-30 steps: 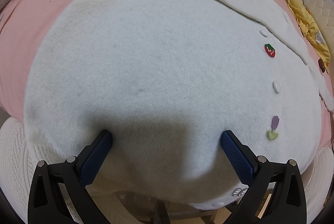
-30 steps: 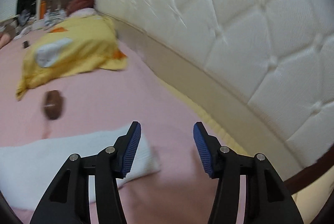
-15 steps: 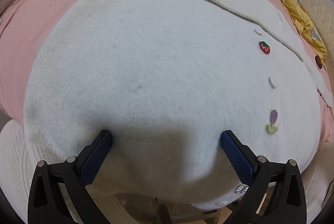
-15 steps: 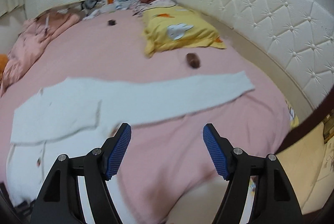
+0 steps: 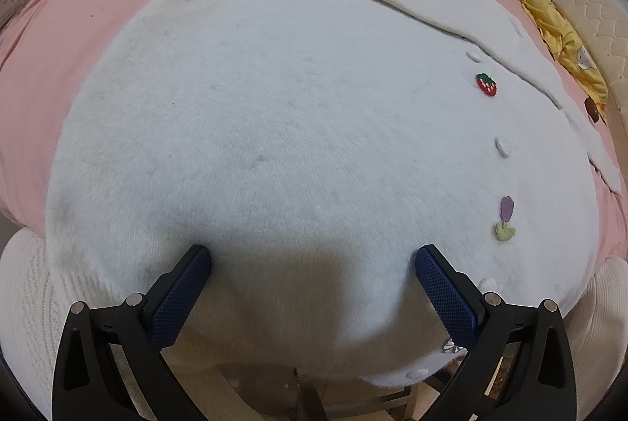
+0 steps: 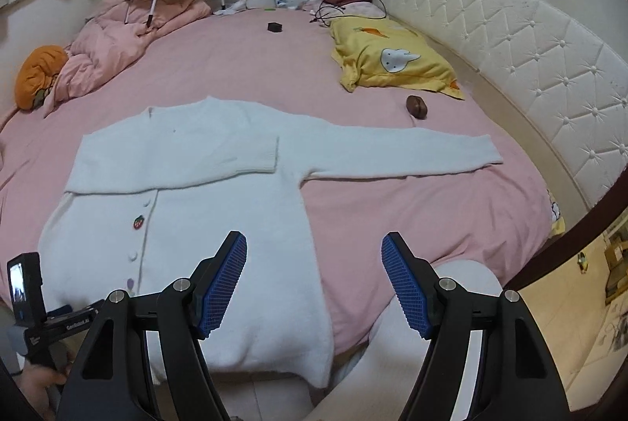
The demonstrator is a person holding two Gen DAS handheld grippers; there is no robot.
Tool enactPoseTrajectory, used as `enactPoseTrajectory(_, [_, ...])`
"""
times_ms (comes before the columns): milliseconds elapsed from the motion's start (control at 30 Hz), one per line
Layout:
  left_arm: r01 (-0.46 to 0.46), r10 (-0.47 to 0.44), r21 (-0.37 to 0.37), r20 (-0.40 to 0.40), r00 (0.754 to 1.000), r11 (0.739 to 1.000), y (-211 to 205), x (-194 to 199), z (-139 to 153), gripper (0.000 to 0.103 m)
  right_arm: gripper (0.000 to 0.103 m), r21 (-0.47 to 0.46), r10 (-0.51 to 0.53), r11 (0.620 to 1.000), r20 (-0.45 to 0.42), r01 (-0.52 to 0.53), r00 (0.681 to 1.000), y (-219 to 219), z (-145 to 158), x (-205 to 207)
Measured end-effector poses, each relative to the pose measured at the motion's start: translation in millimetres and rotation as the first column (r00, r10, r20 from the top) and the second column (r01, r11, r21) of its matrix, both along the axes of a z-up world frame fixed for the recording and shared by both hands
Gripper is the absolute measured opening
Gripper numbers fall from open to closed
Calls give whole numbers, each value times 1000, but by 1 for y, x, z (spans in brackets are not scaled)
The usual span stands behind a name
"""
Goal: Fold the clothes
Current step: 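Move the left tool to the other folded-in sleeve and grasp its cuff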
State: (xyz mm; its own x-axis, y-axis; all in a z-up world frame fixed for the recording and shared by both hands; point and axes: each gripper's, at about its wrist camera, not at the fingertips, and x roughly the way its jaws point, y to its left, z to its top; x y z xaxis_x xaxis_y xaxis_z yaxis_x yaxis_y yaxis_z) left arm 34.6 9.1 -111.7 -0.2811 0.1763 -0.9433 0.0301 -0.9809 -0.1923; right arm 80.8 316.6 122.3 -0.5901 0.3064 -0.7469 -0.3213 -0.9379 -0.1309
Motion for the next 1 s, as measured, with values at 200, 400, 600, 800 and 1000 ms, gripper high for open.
enactPoseTrajectory(200, [59, -62, -37, -84, 995, 998, 6, -21, 31, 103, 72, -27, 7, 1000, -1, -7, 1000, 2, -3, -1])
enactPoseTrajectory(400, [286, -338, -218, -258, 905, 933, 132, -71, 79, 103, 72, -101, -4, 995, -41, 0, 999, 18, -3, 2])
enactPoseTrajectory(600, [442, -520, -294, -293, 802, 847, 201, -118, 85, 103, 72, -161, -26, 987, -65, 16, 998, 32, -8, 5])
enactPoseTrajectory(800, [516, -617, -390, -200, 761, 763, 279, -169, 61, 95, 72, -247, -34, 969, -60, 18, 998, 49, -20, -3])
enactPoseTrajectory(1000, [600, -702, -441, -102, 705, 667, 312, -185, 42, 95, 72, -329, -17, 944, -48, 0, 999, 63, -36, -13])
